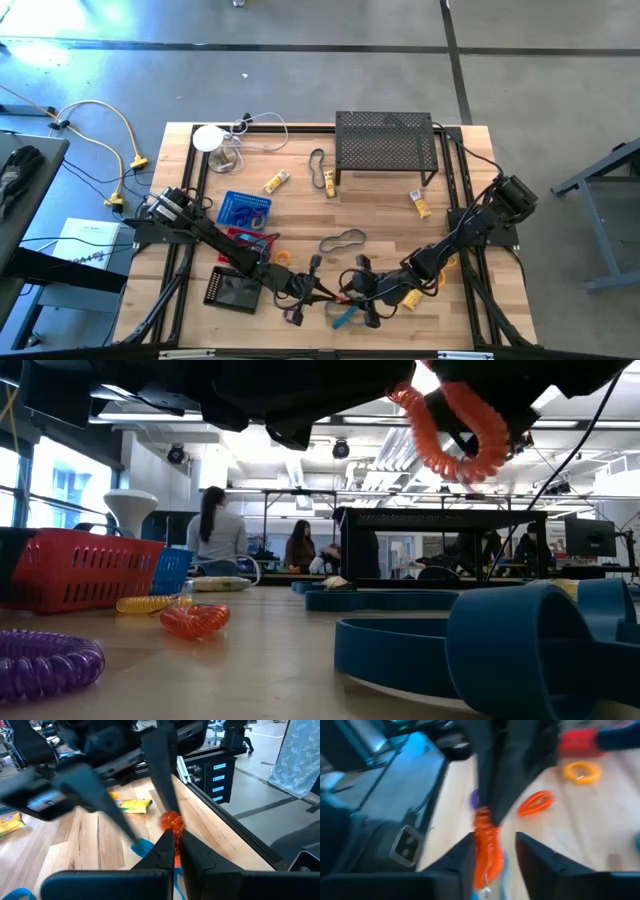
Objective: Pick & Place Office Desk Supplies
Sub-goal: Put the orange spring keychain into the blue bin
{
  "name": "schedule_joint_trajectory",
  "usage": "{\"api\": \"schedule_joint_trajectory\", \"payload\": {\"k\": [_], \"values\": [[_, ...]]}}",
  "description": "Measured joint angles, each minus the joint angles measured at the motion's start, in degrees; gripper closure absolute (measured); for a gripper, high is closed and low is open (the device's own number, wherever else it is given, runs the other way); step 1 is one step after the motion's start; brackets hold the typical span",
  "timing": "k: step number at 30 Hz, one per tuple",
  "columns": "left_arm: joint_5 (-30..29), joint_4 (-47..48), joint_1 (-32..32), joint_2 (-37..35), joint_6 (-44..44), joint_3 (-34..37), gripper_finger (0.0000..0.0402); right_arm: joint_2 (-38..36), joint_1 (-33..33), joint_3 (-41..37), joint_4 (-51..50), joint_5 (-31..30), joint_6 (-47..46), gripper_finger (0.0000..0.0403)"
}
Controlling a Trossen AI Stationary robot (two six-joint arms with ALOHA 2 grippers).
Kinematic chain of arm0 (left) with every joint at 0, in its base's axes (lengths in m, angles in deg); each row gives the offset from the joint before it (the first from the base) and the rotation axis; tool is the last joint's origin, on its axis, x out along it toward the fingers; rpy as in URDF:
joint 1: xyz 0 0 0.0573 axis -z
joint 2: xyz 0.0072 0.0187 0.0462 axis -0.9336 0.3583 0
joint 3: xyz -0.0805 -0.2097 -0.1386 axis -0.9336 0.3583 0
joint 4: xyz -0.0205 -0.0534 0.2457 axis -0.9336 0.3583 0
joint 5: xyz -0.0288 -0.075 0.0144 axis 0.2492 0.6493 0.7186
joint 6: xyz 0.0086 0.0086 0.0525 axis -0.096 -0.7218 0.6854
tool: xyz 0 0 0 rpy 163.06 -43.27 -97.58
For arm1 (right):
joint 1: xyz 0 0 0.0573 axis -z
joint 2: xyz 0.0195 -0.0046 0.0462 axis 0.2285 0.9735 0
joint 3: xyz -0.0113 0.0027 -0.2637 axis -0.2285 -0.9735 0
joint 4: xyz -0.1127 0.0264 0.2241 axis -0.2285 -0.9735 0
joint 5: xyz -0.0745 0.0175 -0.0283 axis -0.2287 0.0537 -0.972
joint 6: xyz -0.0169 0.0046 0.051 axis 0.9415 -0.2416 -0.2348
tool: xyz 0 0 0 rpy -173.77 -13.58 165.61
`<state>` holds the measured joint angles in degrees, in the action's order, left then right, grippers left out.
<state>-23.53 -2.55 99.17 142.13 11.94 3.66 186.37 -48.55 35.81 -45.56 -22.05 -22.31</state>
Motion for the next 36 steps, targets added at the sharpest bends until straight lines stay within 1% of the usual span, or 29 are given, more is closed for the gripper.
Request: {"api": "schedule_joint_trajectory", "payload": {"k": [2, 5, 9, 11, 14, 16, 20, 23, 26, 30, 34, 36], "values": [[0.0, 0.25, 0.0, 0.0, 0.0, 0.0, 0.0398, 0.0, -0.6, 0.01, -0.08, -4.09, 0.71, 0.0224], [-0.45, 0.59, 0.02, 0.0, -0.01, 0.0, 0.0398, 0.0, -1.2, 0.02, -0.72, -7.43, 2.85, 0.0179], [-5.7, 0.8, 1.04, -0.11, -0.08, 0.0, 0.0398, 0.0, -1.13, 0.02, -1.16, -6.12, 2.55, 0.0144], [-8.34, 2.18, 1.74, -0.62, -0.29, 0.0, 0.0398, 0.0, -1.13, 0.02, -1.87, -5.52, 2.51, 0.0136], [-10.54, 6.31, 2.56, -2.05, -2.32, 0.0, 0.0398, 0.0, -1.13, 0.04, -3.44, -4.32, 2.42, 0.0133], [-12.11, 10.72, 2.89, -3.43, -4.64, 0.0, 0.0398, 0.0, -1.16, 0.04, -3.66, -4.32, 3.09, 0.0133], [-18.96, 20.1, 3.84, -6.88, -8.78, 0.0, 0.0399, 0.0, -1.4, 0.04, -3.42, -4.46, 4.8, 0.0133], [-22.49, 27.46, 4.71, -10.57, -11.37, 0.02, 0.0399, 0.0, -1.44, 0.04, -3.39, -4.46, 4.91, 0.0133], [-23.05, 36.02, 5.3, -15.43, -16.85, 0.02, 0.0399, 0.0, -1.46, 0.04, -3.35, -4.46, 4.51, 0.0133], [-23.19, 48.49, 5.35, -22.65, -26.47, 0.02, 0.0399, 0.0, -1.46, 0.04, -3.05, -4.43, 4.44, 0.0133], [-24.42, 63.24, 5.31, -29.83, -36.7, 0.02, 0.0399, 0.0, -1.46, 0.04, -2.91, -4.38, 3.98, 0.0133], [-26.24, 72.05, 5.23, -33.1, -42.55, 0.0, 0.0399, 0.0, -1.46, 0.04, -2.91, -4.1, 3.88, 0.0133]]}}
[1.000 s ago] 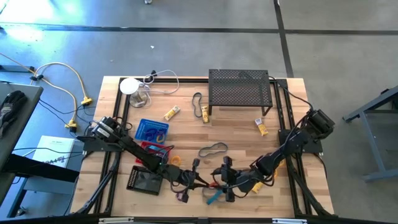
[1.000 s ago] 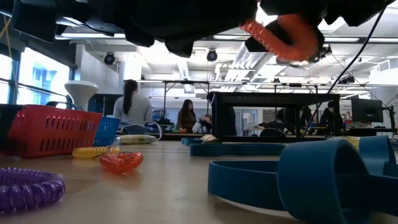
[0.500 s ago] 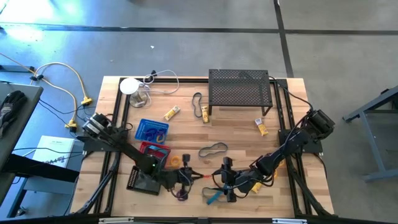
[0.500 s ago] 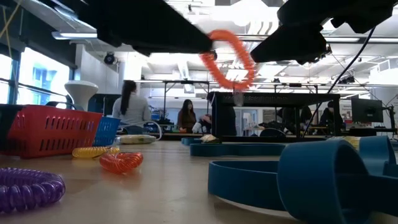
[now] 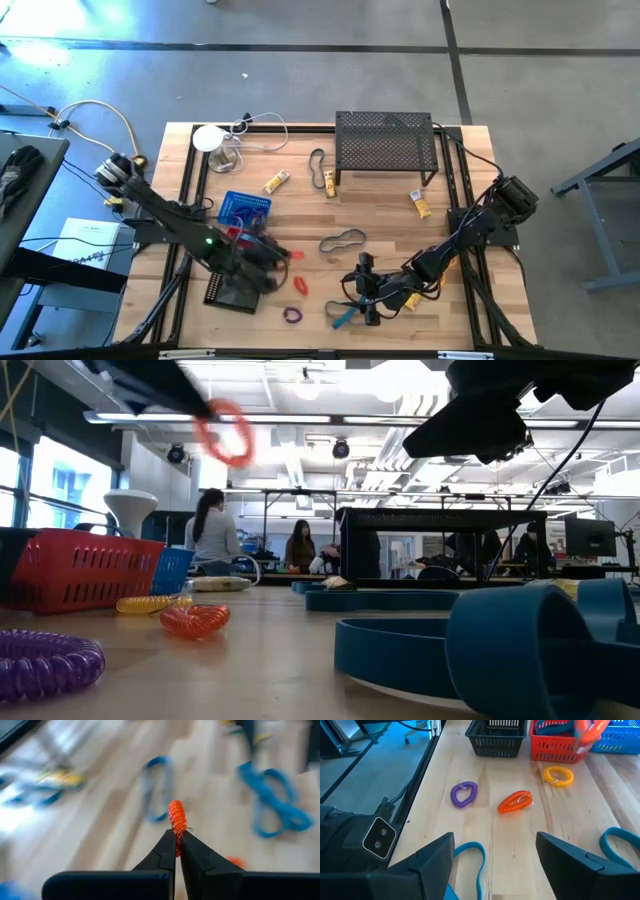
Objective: Pick & Place Office Desk Supplies
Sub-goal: Put the orange spring keychain into the blue bin
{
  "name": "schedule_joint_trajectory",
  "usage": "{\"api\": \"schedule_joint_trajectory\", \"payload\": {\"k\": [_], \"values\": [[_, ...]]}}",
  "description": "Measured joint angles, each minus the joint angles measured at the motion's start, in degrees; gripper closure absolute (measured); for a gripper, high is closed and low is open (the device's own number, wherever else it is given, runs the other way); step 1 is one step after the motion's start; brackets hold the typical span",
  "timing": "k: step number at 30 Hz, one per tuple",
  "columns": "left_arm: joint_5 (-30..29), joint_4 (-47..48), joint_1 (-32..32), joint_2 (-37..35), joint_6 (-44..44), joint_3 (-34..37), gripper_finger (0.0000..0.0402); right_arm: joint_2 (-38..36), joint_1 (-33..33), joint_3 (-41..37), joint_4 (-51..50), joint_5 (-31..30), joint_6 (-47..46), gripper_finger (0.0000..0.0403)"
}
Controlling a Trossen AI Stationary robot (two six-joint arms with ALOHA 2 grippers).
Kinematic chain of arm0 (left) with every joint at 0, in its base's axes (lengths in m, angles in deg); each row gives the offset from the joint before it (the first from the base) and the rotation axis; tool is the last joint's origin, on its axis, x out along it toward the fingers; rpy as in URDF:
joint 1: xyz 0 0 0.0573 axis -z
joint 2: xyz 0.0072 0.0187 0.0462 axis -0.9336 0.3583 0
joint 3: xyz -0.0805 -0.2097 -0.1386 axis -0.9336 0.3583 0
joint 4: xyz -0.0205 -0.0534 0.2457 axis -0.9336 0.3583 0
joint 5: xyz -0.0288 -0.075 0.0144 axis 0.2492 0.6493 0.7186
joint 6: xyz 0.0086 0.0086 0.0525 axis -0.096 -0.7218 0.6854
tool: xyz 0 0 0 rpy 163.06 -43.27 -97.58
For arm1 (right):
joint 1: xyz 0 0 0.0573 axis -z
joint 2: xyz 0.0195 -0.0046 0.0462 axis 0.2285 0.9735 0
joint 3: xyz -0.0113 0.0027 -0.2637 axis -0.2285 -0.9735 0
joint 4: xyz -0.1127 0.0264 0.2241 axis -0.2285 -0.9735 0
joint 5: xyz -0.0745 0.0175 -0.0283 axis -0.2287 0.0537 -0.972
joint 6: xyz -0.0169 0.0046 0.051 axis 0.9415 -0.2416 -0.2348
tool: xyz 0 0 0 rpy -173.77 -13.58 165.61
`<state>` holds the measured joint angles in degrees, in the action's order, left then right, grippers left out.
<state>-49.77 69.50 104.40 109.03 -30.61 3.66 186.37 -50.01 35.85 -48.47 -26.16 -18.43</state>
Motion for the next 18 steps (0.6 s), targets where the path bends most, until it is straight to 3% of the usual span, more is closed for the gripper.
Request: {"api": "schedule_joint_trajectory", "payload": {"k": [5, 11, 15, 18], "values": [[-3.77, 22.39, -1.29, -6.7, -15.5, 0.0, 0.0399, 0.0, 0.04, 0.0, -0.19, 0.06, -1.86, 0.0133], [-0.29, 44.85, -4.81, -10.25, -26.87, 0.0, 0.0399, 0.0, 0.04, 0.0, -0.46, 0.08, -2.87, 0.0133], [2.6, 50.61, -7.47, -10.18, -29.49, 0.66, 0.0399, 0.0, 0.04, 0.0, -0.46, 0.08, -2.94, 0.0133], [5.46, 50.13, -9.23, -9.93, -23.6, 1.83, 0.0391, 0.0, 0.04, 0.0, -0.46, 0.08, -3.02, 0.0133]]}}
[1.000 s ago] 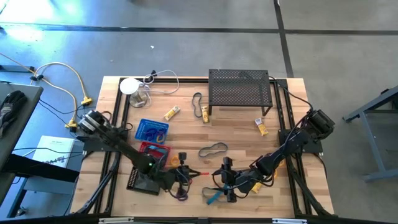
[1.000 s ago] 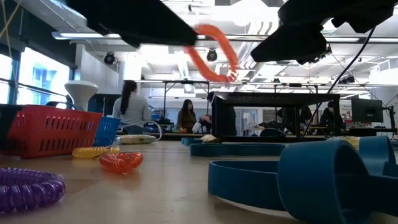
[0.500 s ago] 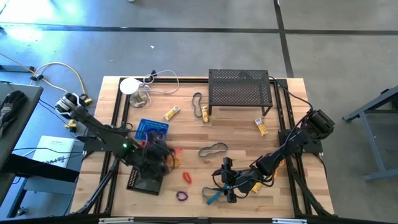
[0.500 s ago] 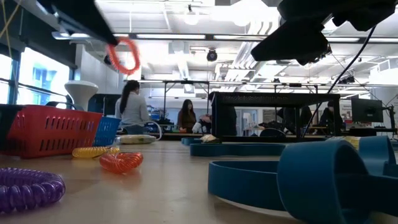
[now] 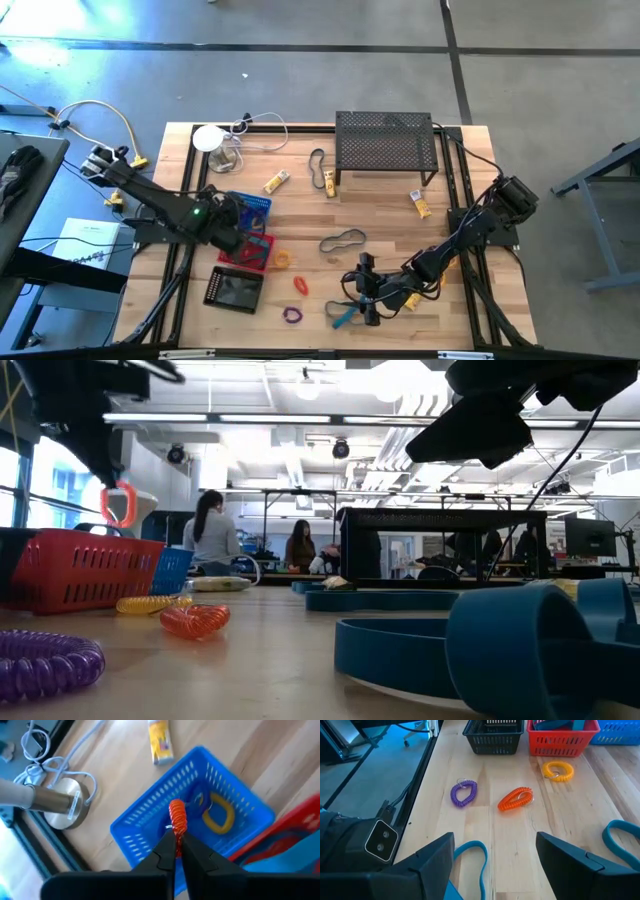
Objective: Pick & Place Office Desk Supplies
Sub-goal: Put the orange spring keychain into the blue bin, then put the yellow crayon box into the black bin
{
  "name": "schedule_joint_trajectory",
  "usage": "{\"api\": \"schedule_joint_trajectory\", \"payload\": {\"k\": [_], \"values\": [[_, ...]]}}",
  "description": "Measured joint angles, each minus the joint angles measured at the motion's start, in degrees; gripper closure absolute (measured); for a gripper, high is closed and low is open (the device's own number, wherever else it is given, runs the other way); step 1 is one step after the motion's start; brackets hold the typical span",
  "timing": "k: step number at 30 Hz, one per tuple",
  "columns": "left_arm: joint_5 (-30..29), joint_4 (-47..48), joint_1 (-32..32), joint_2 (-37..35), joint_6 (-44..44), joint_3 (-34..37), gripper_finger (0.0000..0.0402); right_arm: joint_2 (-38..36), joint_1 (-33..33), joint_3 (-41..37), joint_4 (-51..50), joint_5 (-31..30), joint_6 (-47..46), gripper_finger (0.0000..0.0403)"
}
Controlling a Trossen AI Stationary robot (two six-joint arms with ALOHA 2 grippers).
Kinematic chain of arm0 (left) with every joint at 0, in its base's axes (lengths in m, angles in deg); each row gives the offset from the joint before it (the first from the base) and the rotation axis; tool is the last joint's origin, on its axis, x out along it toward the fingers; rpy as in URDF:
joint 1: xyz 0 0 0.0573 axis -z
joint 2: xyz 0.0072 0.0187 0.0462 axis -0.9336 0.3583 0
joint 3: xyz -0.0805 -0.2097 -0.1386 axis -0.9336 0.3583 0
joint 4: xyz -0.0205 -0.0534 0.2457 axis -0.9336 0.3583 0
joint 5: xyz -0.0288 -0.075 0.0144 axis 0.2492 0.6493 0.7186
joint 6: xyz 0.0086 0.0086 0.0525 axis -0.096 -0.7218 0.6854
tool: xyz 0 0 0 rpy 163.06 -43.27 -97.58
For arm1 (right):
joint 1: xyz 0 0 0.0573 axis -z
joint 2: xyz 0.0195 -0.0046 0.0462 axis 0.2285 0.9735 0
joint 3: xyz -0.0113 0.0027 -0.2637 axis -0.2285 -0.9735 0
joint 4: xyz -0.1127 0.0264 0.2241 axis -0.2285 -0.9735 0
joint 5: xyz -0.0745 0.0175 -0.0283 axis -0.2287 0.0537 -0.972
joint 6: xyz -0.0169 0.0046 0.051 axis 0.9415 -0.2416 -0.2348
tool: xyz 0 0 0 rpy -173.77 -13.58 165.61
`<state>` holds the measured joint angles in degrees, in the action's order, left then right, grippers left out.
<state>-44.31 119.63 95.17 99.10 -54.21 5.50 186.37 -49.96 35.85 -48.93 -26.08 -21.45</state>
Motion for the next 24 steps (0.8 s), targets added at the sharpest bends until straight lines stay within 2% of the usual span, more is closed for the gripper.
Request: {"api": "schedule_joint_trajectory", "payload": {"k": [4, 13, 17, 20, 22, 24], "values": [[0.8, -0.06, -0.92, 0.7, 2.99, 0.64, 0.0365, 0.0, 0.0, 0.0, -0.05, 0.01, -0.41, 0.0133], [0.36, 0.01, -2.12, 0.98, -0.51, 0.63, 0.0295, 0.0, -0.12, -0.02, -0.52, 0.02, -1.51, 0.0133], [-1.29, 0.0, -3.06, 0.96, 2.57, 0.59, 0.0284, 0.0, -0.75, -0.02, -0.52, 0.03, -1.55, 0.0133], [-4.96, -1.83, -4.11, 0.93, 4.89, 0.04, 0.0283, 0.0, -1.14, -0.02, -0.52, -0.06, -2.6, 0.0133], [-3.06, -5.5, -6.03, 0.91, 3.88, -0.1, 0.0283, 0.0, -1.15, -0.02, -0.44, -0.06, -3.04, 0.0133], [3.11, -9.66, -10.36, 0.91, 7.79, -0.24, 0.0282, 0.0, -1.15, -0.02, -0.44, -0.1, -4.41, 0.0133]]}}
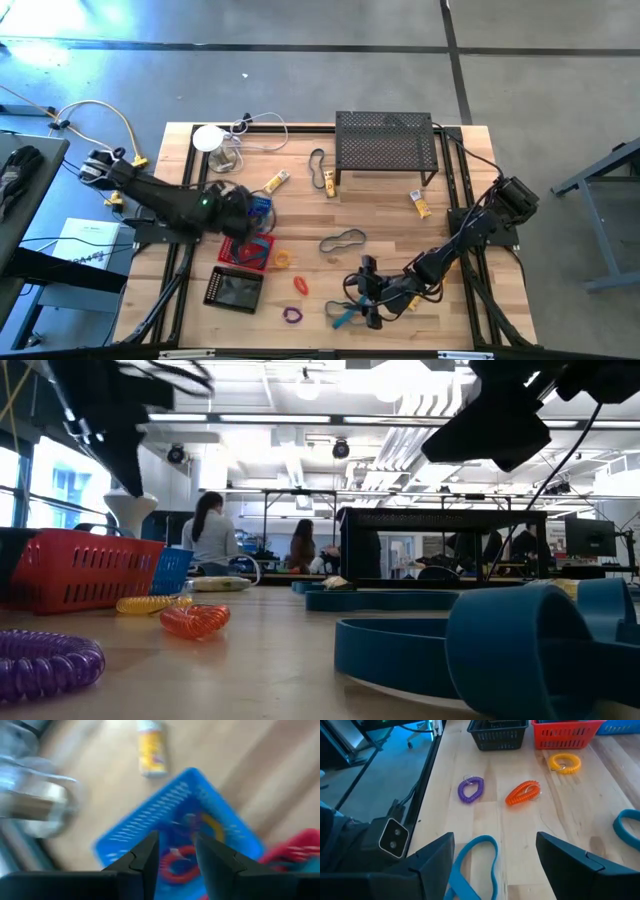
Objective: Pick & Place Office Desk Supplies
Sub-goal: Put the yellow crayon box into the black bin
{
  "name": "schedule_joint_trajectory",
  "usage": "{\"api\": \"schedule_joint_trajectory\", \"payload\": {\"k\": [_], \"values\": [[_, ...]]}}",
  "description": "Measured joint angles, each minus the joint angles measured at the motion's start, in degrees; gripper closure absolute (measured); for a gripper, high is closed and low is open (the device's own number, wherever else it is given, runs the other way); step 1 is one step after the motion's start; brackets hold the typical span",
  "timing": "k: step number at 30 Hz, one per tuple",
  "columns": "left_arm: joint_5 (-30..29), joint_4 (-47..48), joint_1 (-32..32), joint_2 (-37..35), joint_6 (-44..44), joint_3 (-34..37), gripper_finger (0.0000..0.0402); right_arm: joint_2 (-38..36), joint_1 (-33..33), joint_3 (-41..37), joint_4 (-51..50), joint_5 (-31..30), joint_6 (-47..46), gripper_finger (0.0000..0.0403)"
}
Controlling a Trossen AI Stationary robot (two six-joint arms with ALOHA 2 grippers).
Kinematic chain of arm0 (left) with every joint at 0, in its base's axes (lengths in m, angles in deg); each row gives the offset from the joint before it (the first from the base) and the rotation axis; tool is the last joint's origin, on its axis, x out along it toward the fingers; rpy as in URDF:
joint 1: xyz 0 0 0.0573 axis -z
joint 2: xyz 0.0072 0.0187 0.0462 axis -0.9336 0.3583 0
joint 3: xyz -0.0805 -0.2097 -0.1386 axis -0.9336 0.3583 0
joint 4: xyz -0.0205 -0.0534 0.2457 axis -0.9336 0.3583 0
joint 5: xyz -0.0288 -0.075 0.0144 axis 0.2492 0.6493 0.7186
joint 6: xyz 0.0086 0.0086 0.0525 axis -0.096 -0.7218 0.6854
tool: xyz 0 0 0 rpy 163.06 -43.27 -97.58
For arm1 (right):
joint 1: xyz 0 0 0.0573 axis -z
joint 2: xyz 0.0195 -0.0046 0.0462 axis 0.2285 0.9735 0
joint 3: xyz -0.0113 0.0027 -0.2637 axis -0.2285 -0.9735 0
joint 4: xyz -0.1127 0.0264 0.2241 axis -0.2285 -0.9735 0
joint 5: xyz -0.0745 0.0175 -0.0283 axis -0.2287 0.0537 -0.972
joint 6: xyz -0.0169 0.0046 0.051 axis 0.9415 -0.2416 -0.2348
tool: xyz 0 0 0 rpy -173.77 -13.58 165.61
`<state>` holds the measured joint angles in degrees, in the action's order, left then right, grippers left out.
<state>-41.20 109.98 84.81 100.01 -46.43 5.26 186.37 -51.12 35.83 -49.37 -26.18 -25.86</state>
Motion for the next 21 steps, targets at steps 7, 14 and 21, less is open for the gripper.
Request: {"api": "schedule_joint_trajectory", "payload": {"k": [7, 14, 21], "values": [[6.16, -16.6, -16.53, 0.84, 14.11, -0.07, 0.0282, 0.0, -0.01, 0.0, 0.02, 0.08, -4.31, 0.0133], [17.69, -29.84, -29.26, 4.32, 19.59, -0.13, 0.028, 0.0, -1.5, 0.0, -0.24, -0.17, -5.49, 0.0133], [18.93, -33.3, -35.11, 12.24, 19.36, -0.09, 0.0244, 0.0, -3.05, -0.02, -1.19, -0.69, -5.49, 0.0133]]}}
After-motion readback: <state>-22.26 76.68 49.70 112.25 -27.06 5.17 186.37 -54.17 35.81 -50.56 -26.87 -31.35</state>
